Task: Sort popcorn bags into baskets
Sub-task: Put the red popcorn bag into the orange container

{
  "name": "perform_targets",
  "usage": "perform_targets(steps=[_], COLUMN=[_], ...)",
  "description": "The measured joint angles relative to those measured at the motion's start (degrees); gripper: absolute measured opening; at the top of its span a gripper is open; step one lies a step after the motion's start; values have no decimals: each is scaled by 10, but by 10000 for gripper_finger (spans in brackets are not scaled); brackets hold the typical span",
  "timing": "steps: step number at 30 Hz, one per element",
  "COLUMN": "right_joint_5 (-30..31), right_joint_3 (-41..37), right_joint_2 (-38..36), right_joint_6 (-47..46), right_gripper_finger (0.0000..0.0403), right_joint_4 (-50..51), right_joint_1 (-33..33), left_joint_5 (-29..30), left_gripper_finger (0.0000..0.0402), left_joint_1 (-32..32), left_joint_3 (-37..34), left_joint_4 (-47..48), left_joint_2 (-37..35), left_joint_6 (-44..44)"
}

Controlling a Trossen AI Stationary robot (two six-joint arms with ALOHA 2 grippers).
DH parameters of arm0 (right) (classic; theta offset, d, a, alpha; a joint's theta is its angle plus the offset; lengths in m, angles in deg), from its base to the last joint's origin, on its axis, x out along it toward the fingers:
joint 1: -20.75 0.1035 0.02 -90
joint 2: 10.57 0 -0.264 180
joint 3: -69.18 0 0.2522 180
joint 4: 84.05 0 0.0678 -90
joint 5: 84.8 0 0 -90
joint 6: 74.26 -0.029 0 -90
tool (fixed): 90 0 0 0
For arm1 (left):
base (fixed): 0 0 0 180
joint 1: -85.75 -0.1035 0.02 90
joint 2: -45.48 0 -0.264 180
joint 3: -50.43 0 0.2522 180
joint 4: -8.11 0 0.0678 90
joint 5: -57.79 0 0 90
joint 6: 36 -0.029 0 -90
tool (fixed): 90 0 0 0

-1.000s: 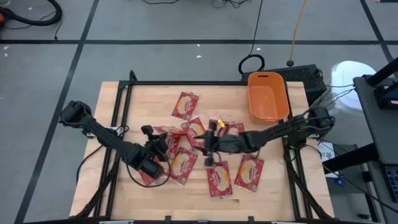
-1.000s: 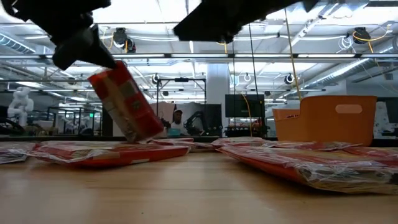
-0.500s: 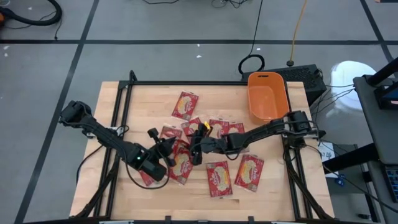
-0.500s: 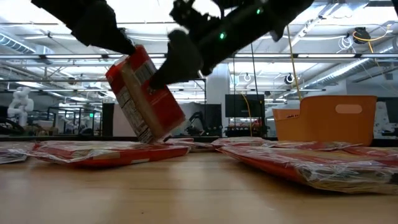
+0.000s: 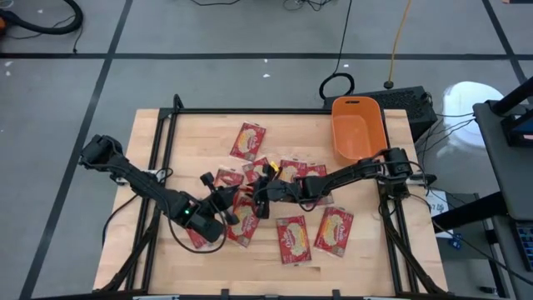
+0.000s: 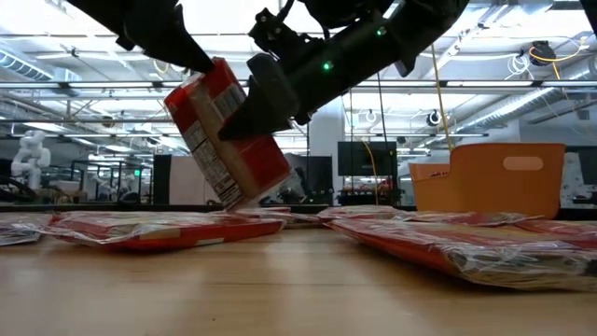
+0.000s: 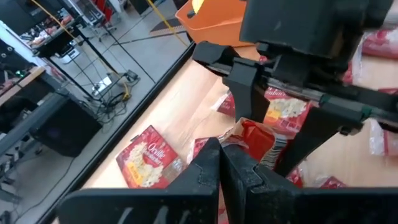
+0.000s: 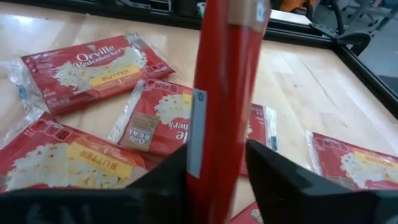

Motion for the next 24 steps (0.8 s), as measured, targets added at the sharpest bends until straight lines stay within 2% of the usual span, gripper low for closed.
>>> perform_targets(steps=[7, 12, 15, 21, 24], right_joint_5=[-1, -1, 0, -1, -1], right_joint_3=[0, 0, 0, -2, -1], right_joint_2=[-5, -12, -16, -65, -104], right_joint_6=[25, 66, 92, 150, 173], right_gripper_finger=[52, 35, 38, 42, 42], right_joint_4=[24, 32, 39, 117, 168], right_joint_1=[0, 0, -2, -8, -12], left_joint_5=[-27, -32, -31, -38, -18], left_gripper_finger=[6, 13, 49, 161, 192], left_joint_1=[0, 3, 2, 14, 29], left_joint_3=[0, 0, 0, 0, 0], left_joint_4=[-25, -31, -34, -6, 9], left_joint_2=[0, 0, 0, -7, -27], left_joint_6=[16, 61, 93, 131, 136])
